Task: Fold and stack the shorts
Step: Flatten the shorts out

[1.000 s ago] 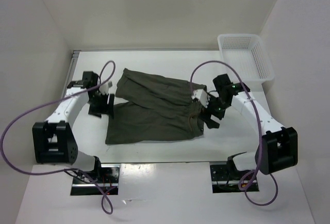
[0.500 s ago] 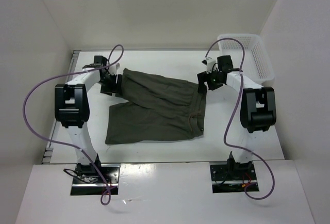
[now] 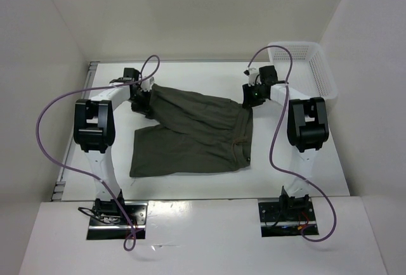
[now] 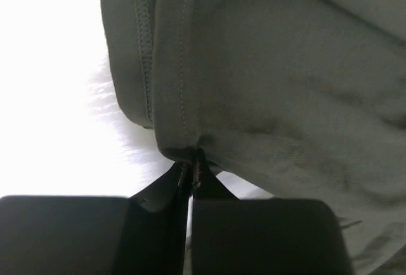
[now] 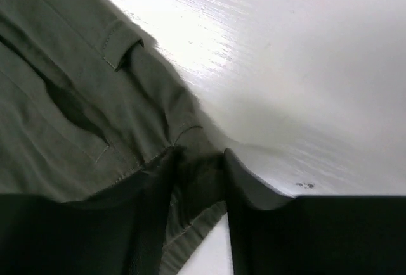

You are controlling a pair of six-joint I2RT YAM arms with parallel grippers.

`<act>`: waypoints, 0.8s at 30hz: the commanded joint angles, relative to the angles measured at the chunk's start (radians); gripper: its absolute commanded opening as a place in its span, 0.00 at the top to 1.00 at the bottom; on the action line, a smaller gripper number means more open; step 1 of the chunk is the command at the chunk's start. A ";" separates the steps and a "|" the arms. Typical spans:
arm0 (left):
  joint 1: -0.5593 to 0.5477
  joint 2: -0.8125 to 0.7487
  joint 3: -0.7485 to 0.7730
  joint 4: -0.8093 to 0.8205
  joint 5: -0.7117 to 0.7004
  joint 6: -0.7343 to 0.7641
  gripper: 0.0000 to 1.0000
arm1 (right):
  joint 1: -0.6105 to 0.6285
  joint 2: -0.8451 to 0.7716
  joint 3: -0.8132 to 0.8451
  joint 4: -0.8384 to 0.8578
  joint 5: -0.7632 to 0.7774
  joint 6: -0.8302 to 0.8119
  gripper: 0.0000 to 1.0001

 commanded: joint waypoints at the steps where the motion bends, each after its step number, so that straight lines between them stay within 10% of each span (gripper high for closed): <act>1: 0.001 -0.042 -0.048 -0.059 -0.065 0.006 1.00 | 0.027 0.008 0.025 0.032 0.043 0.010 0.72; 4: 0.013 -0.132 -0.152 -0.105 -0.118 0.006 1.00 | 0.027 -0.001 0.025 0.042 0.076 0.010 0.98; 11: 0.036 -0.241 -0.289 -0.147 -0.195 0.006 0.99 | 0.027 0.023 0.154 0.082 0.120 0.008 1.00; 14: 0.036 -0.252 -0.263 -0.156 -0.195 0.006 0.81 | 0.027 0.034 0.172 0.072 0.068 -0.001 1.00; 17: 0.036 -0.243 -0.162 -0.123 -0.186 0.006 0.39 | 0.036 0.034 0.172 0.023 0.003 -0.046 1.00; 24: 0.036 -0.072 0.160 -0.055 -0.031 0.006 0.28 | 0.047 0.016 0.142 0.003 -0.026 -0.087 1.00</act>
